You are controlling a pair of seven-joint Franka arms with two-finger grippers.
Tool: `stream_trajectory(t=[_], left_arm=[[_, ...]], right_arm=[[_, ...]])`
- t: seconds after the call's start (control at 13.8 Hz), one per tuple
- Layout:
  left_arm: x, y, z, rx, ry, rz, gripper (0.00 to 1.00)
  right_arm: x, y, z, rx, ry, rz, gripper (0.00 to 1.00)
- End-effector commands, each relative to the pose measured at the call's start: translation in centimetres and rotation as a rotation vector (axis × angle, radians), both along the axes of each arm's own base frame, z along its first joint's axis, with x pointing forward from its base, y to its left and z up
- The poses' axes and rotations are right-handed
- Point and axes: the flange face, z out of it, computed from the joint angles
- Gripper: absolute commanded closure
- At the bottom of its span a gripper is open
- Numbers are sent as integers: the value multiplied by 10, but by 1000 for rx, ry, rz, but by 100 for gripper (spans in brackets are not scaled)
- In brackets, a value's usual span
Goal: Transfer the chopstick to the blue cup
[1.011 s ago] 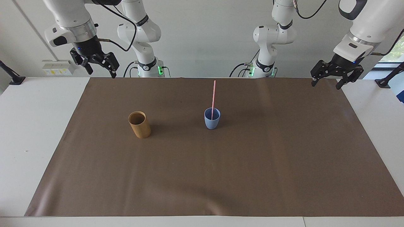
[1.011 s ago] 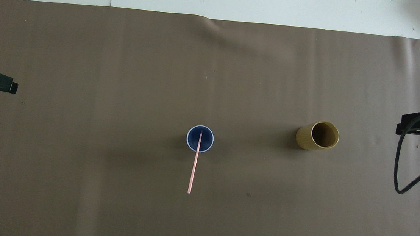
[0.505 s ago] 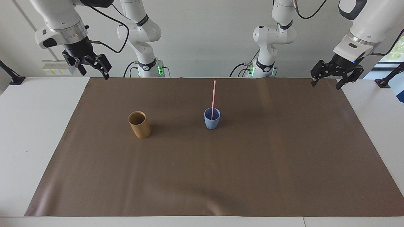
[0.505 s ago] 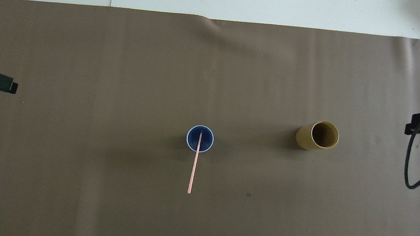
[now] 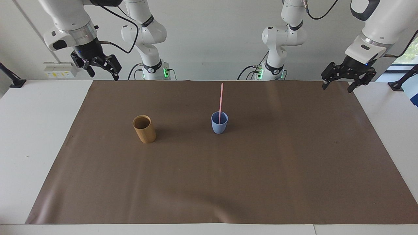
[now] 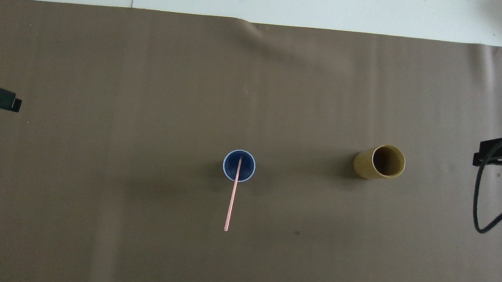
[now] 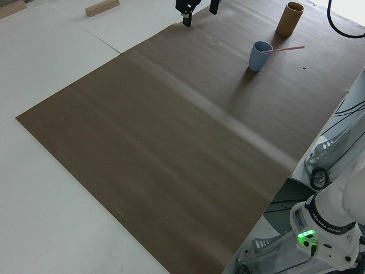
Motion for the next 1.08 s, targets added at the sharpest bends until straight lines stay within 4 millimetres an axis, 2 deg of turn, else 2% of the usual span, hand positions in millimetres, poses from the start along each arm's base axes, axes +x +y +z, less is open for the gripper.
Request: stream_trajectory(t=[0.0, 0.43, 1.01], left_arm=[[-1, 2, 6, 6, 5, 0, 0], [-1, 2, 6, 6, 5, 0, 0], [-1, 2, 5, 5, 6, 0, 0]], right_arm=[[-8, -4, 7, 5, 12, 15, 0], [-3, -2, 11, 15, -50, 10, 0], [-4, -1, 11, 6, -42, 20, 0]])
